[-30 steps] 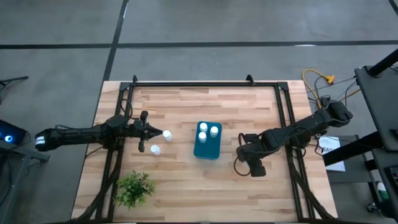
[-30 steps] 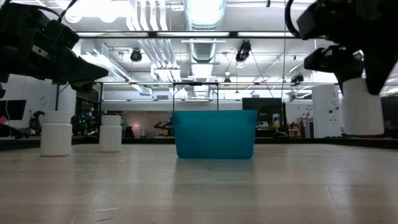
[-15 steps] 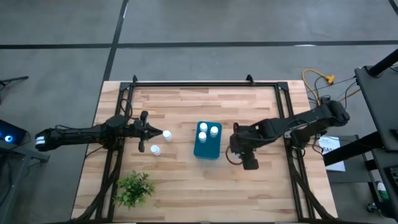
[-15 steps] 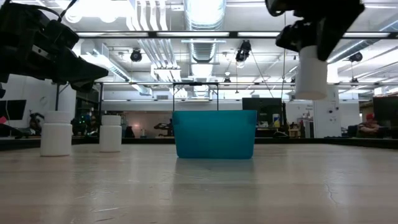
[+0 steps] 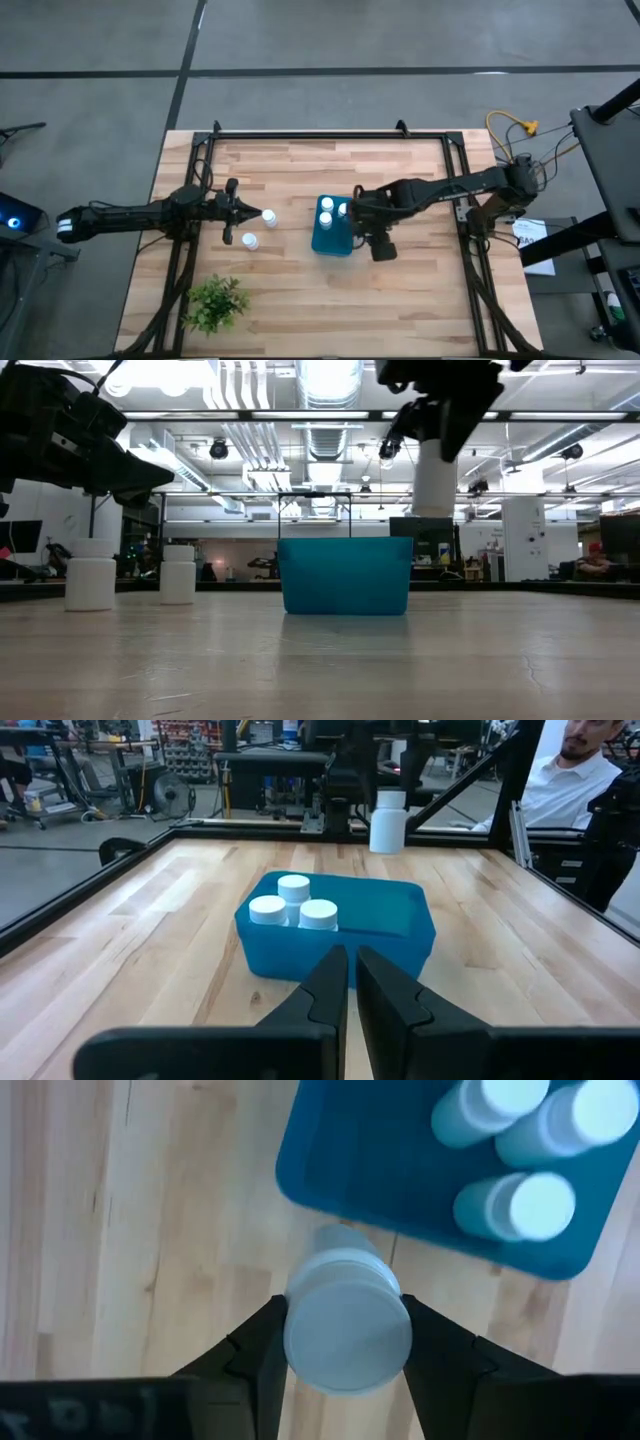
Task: Pick and place pill bottles into a basket
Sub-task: Put the medicine bottle into the blue bin
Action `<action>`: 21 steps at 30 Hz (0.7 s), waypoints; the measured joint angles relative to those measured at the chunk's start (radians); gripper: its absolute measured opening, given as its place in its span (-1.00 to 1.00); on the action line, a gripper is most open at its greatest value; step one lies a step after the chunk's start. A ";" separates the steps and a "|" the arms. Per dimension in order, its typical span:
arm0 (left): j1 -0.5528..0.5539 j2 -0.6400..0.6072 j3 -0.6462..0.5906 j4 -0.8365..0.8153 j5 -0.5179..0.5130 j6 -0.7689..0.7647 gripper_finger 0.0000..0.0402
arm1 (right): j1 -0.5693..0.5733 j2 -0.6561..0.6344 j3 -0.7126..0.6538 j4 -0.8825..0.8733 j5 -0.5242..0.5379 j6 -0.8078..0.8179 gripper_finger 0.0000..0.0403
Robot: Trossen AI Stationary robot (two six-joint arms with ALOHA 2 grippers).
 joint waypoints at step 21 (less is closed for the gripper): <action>0.000 0.001 0.000 0.000 0.000 0.009 -0.96 | -0.117 0.144 0.105 0.065 0.019 -0.158 -0.27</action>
